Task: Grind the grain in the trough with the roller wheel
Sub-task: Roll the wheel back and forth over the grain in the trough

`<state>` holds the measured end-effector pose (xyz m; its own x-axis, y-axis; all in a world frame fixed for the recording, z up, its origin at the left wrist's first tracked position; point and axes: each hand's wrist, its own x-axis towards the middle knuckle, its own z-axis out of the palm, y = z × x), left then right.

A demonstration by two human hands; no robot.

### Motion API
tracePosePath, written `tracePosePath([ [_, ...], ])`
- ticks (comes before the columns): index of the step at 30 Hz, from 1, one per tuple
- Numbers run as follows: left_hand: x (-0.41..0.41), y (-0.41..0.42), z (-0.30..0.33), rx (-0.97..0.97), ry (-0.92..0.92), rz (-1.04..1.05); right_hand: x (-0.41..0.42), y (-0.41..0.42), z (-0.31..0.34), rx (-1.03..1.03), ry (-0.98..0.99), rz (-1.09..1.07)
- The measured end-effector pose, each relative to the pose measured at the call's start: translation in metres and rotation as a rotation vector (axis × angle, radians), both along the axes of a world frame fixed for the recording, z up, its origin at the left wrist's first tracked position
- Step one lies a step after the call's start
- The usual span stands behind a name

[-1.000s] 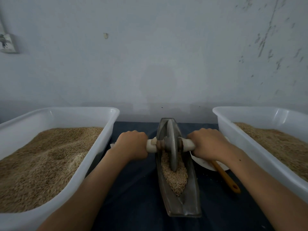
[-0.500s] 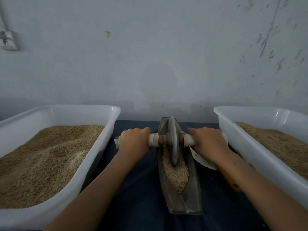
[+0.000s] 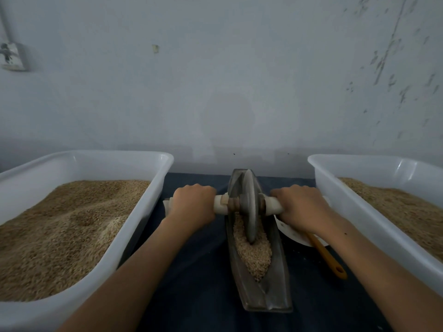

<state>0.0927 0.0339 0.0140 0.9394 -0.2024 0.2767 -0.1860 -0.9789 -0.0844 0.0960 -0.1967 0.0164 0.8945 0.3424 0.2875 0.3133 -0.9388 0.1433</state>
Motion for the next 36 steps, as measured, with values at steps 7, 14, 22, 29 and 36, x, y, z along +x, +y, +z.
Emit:
tracePosePath([
  [7,-0.001,0.003,-0.010,-0.052,-0.147,-0.019,0.004,0.002,-0.007,-0.008,-0.154,-0.010],
  [14,-0.001,0.003,0.006,0.031,0.116,-0.045,-0.003,0.000,0.010,-0.024,0.156,0.002],
  [22,0.002,0.002,0.002,0.009,0.068,-0.008,-0.002,-0.001,0.002,-0.008,0.008,0.022],
  [29,-0.001,0.000,-0.007,-0.067,-0.096,0.019,0.004,0.000,-0.010,0.007,-0.192,0.031],
  [36,-0.003,0.001,0.005,0.030,0.111,-0.003,-0.003,0.002,0.009,-0.025,0.107,-0.001],
])
